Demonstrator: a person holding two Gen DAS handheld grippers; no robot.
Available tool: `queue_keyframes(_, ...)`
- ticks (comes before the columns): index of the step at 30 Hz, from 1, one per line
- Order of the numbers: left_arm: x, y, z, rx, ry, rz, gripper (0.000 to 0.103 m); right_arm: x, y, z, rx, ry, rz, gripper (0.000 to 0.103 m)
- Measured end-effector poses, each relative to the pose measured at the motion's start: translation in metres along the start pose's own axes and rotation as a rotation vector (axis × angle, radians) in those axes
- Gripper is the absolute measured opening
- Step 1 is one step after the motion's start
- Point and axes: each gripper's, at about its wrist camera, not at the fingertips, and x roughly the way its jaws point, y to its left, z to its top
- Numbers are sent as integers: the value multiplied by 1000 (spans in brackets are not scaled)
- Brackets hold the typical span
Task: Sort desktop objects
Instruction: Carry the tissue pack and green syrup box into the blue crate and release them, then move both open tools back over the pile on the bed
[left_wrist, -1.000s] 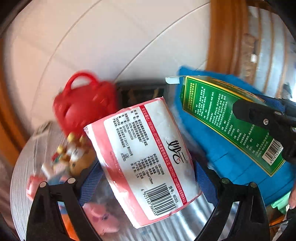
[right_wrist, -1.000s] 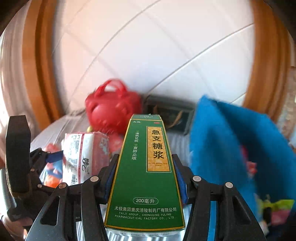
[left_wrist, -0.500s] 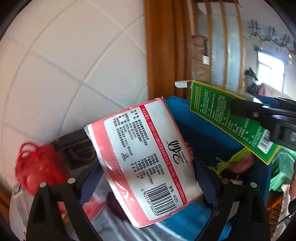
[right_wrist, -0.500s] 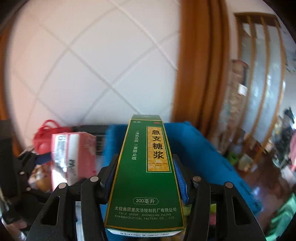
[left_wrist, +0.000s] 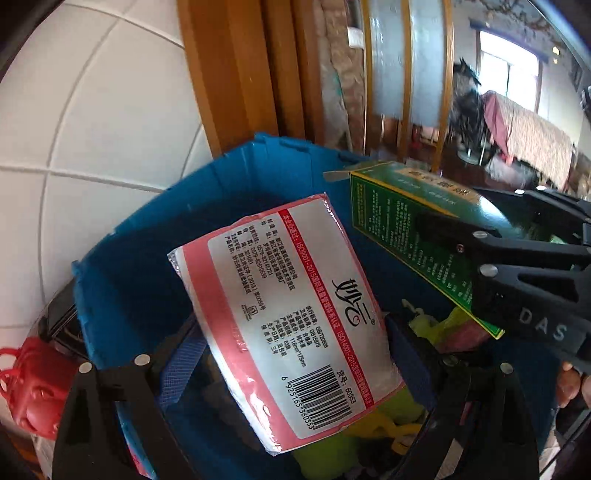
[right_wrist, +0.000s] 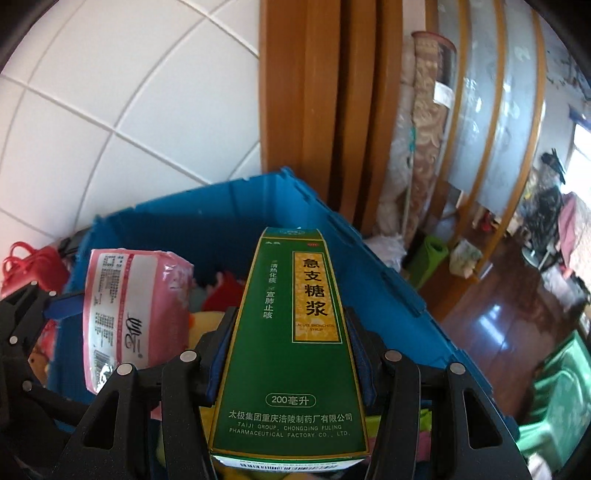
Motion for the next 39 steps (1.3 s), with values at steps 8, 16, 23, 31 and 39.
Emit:
queue_keyframes(8,36,5,6,4,101,9,98,38,-10,-8,-9,63,-39,53)
queue_keyframes(16,35,-3,1,32,108,32,98,51,-16,-12,-7,88,-77,55)
queue_keyframes(23,29,-1,-1,39,108,48,98,54,-20,-11,-5,97,-75,74)
queue_keyframes(31,16,3,-4,30,88,39,98,38,-15,-8,-2,81,-68,98)
queue_keyframes(39,-25,12,-18,18,25,57,98,-3,1,-4,-22,27,-40,103)
